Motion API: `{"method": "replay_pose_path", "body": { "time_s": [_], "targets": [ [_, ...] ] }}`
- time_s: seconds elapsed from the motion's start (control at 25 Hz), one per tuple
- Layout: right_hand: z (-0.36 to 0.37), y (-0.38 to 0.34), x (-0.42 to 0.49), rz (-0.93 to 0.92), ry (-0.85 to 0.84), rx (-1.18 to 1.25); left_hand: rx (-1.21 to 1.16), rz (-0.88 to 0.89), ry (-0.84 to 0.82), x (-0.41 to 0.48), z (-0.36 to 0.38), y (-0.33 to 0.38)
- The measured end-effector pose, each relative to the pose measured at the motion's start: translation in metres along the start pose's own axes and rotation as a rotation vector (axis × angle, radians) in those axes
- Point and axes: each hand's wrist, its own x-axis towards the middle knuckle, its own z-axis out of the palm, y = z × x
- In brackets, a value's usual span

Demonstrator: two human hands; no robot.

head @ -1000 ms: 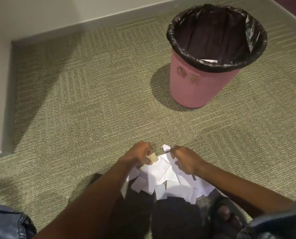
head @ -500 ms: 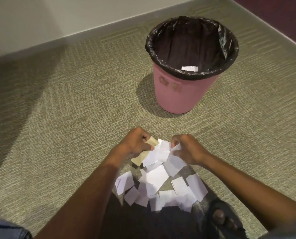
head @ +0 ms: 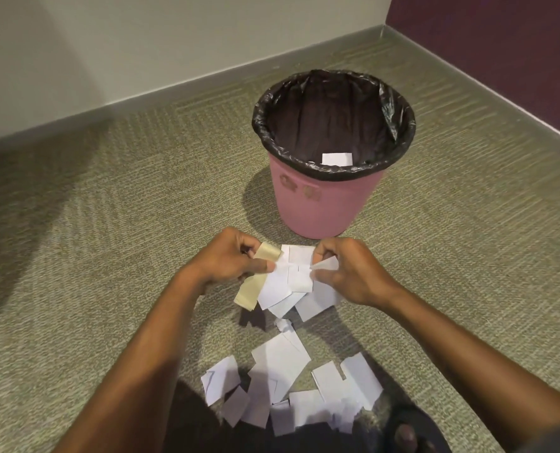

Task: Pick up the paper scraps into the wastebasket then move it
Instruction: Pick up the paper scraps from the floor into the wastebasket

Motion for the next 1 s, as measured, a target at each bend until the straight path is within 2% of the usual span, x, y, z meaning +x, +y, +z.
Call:
{"method": "replay_pose_path", "body": {
  "time_s": [0.36, 0.56, 0.68, 0.8, 0.88, 1.0],
  "targets": [
    [-0.075, -0.055, 0.000, -0.207, 0.175, 0.281, -0.030, 0.168, 0.020, -0.006, -0.045, 0.094],
    [-0.126, -0.080, 0.023, -0.261, 0.407, 0.313, -0.046, 0.276, 0.207, 0.018, -0.077, 0.159],
    [-0.143, -0.079, 0.048, -0.217, 0.593, 0.294, -0.052, 0.305, 0.375, 0.045, -0.083, 0.181],
    [-0.148, -0.064, 0.080, -0.126, 0.654, 0.184, -0.001, 0.271, 0.468, 0.072, -0.075, 0.189],
    [-0.150, -0.055, 0.098, -0.067, 0.654, 0.154, 0.027, 0.246, 0.466, 0.085, -0.068, 0.190],
    [-0.150, -0.047, 0.115, -0.045, 0.590, 0.160, 0.099, 0.214, 0.380, 0.091, -0.057, 0.191]
  ]
}}
